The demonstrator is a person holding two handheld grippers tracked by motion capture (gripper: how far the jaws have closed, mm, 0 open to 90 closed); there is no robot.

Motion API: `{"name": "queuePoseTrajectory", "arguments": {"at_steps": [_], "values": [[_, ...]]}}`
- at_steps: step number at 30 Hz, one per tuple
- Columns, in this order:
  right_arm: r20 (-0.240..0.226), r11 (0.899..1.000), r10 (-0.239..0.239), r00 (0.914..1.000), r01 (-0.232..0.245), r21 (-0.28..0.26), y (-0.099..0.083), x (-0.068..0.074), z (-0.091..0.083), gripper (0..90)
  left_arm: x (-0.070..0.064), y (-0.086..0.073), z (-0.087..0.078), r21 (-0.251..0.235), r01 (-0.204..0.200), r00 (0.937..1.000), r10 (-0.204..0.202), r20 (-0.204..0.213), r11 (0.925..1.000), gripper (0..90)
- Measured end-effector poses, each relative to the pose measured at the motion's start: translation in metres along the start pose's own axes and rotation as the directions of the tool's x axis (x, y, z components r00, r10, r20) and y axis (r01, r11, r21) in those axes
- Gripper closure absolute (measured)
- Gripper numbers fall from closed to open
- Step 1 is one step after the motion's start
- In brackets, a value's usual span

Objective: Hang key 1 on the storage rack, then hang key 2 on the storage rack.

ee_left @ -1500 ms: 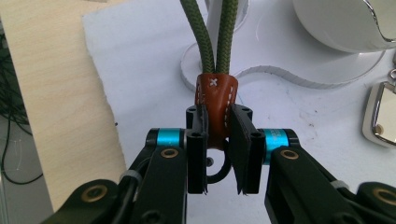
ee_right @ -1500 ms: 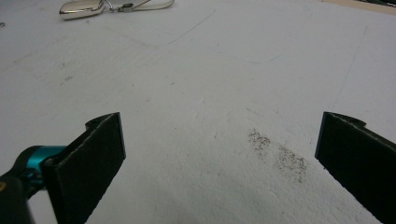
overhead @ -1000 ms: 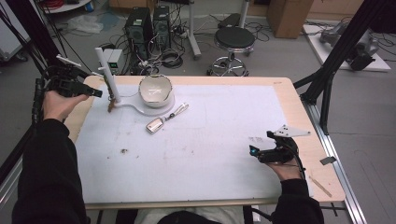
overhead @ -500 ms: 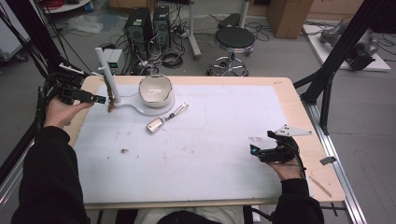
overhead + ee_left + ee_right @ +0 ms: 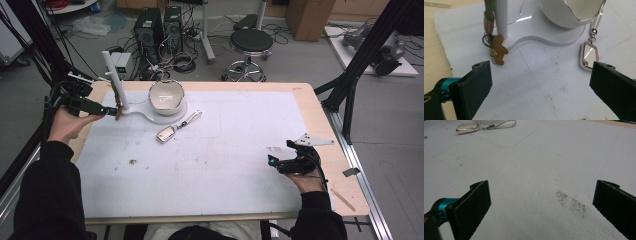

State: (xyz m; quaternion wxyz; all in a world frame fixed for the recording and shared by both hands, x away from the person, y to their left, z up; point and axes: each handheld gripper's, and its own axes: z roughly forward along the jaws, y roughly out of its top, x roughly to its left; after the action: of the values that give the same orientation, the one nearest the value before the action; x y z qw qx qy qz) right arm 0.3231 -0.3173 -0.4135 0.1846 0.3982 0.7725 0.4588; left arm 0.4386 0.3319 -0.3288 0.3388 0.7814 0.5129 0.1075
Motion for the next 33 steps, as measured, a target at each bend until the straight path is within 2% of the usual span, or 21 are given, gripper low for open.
{"name": "queuePoseTrajectory", "arguments": {"at_steps": [2,5,6,7,8,9,10,13,14,15,20,21,22,27,33], "values": [[-0.002,1.000,0.000,1.0000,0.000,0.002,0.000,0.001,0.001,0.6,-0.004,-0.002,0.002,0.003,-0.013,0.9999,0.013,0.003,0.9999,4.9],[0.000,1.000,0.001,1.0000,-0.001,0.003,0.000,0.000,0.000,0.6,-0.017,-0.005,0.008,0.011,-0.054,0.9980,0.054,0.035,0.9985,4.8],[0.000,1.000,0.001,1.0000,-0.001,0.003,0.000,0.000,0.000,0.6,-0.017,-0.005,0.008,0.011,-0.054,0.9980,0.054,0.035,0.9985,4.8],[0.000,1.000,0.000,1.0000,0.000,0.000,0.000,0.000,0.000,0.6,-0.024,-0.004,0.012,0.011,-0.070,0.9955,0.069,0.065,0.9975,4.8],[0.001,1.000,0.000,1.0000,0.000,0.000,0.000,0.000,0.000,0.6,-0.024,-0.004,0.012,0.011,-0.070,0.9955,0.069,0.065,0.9975,4.8],[-0.001,1.000,0.001,1.0000,-0.001,0.001,0.000,0.000,0.000,0.6,-0.031,-0.003,0.016,0.013,-0.095,0.9926,0.094,0.076,0.9953,4.9],[-0.001,1.000,0.000,1.0000,0.000,0.001,0.000,0.000,0.000,0.6,-0.031,-0.003,0.016,0.013,-0.095,0.9926,0.094,0.076,0.9953,4.9],[0.000,1.000,0.000,1.0000,0.000,0.002,0.000,0.000,0.000,0.5,-0.044,-0.001,0.026,0.028,-0.136,0.9869,0.133,0.091,0.9902,4.9],[0.000,1.000,0.000,1.0000,0.000,0.002,0.000,0.000,0.000,0.6,-0.044,-0.001,0.026,0.028,-0.136,0.9869,0.133,0.091,0.9902,4.8],[0.000,1.000,0.001,1.0000,-0.001,0.002,0.000,0.000,0.000,0.5,-0.051,0.000,0.029,0.030,-0.154,0.9836,0.151,0.099,0.9876,4.8],[0.000,1.000,-0.002,1.0000,0.002,0.004,0.000,0.000,0.001,0.5,-0.063,0.005,0.033,0.025,-0.176,0.9786,0.172,0.113,0.9841,4.9],[0.000,1.000,-0.002,1.0000,0.002,0.005,0.000,0.000,0.001,0.6,-0.072,0.009,0.034,0.021,-0.194,0.9747,0.191,0.116,0.9807,4.9],[0.000,1.000,-0.002,1.0000,0.002,0.005,0.000,0.000,0.001,0.6,-0.072,0.009,0.034,0.021,-0.194,0.9747,0.191,0.116,0.9807,4.9],[0.001,1.000,-0.004,1.0000,0.004,0.005,0.000,0.000,0.001,0.5,-0.090,0.020,0.038,0.001,-0.221,0.9668,0.219,0.132,0.9753,4.9],[0.000,1.000,-0.002,1.0000,0.002,-0.002,0.000,0.000,0.000,0.5,-0.103,0.027,0.050,0.016,-0.248,0.9587,0.243,0.148,0.9687,4.9]]}}
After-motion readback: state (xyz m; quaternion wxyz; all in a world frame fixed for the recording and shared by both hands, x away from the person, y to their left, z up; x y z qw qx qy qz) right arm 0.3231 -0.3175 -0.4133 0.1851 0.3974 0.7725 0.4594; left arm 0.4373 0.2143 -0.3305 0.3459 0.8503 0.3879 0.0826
